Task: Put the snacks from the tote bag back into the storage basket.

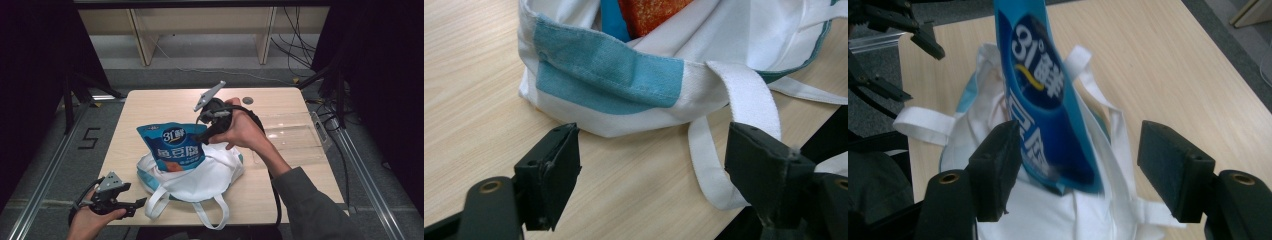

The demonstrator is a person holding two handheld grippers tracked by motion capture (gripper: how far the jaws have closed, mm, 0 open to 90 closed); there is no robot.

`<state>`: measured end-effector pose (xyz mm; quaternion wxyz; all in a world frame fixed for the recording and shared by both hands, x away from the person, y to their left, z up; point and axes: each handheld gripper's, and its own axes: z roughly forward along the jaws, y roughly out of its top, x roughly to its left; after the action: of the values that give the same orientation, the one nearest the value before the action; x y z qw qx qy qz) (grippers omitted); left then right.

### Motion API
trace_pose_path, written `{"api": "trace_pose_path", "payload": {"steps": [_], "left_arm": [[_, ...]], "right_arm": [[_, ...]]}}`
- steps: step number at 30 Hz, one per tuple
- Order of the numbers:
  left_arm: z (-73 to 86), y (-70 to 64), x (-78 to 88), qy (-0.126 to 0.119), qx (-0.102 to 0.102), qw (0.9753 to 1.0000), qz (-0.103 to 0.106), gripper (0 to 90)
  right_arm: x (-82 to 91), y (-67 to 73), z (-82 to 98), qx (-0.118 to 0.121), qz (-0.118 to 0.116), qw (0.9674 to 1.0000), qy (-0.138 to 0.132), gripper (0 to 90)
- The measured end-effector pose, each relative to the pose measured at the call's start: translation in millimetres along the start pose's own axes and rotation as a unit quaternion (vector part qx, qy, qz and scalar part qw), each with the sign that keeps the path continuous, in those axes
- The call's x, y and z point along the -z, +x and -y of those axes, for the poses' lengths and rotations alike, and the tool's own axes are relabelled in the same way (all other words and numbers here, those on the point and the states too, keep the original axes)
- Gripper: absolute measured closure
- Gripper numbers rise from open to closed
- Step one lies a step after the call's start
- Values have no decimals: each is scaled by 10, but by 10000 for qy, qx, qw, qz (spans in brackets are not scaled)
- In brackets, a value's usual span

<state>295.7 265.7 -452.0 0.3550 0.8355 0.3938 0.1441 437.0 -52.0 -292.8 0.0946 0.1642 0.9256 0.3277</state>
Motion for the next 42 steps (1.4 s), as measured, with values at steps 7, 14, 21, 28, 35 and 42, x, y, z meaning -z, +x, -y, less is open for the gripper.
{"api": "trace_pose_path", "payload": {"steps": [7,14,21,28,35,42], "left_arm": [[2,11,-17,-105,-25,9999,-38,220],[6,5,-15,-39,-19,10000,32,220],[4,-6,-21,-88,-8,9999,64,220],[9,0,-30,-116,0,9999,7,220],[11,2,-39,-132,54,9999,41,221],[10,-11,-50,-59,236,9997,-17,221]], "right_arm": [[-150,16,-306,379,-134,9990,217,425],[-323,15,-469,614,-390,9967,346,548],[-480,12,-557,698,-551,9941,621,714],[-513,51,-580,839,-676,9910,797,896],[-490,98,-617,1124,-477,9877,980,900],[-340,159,-777,1269,-365,9863,991,900]]}}
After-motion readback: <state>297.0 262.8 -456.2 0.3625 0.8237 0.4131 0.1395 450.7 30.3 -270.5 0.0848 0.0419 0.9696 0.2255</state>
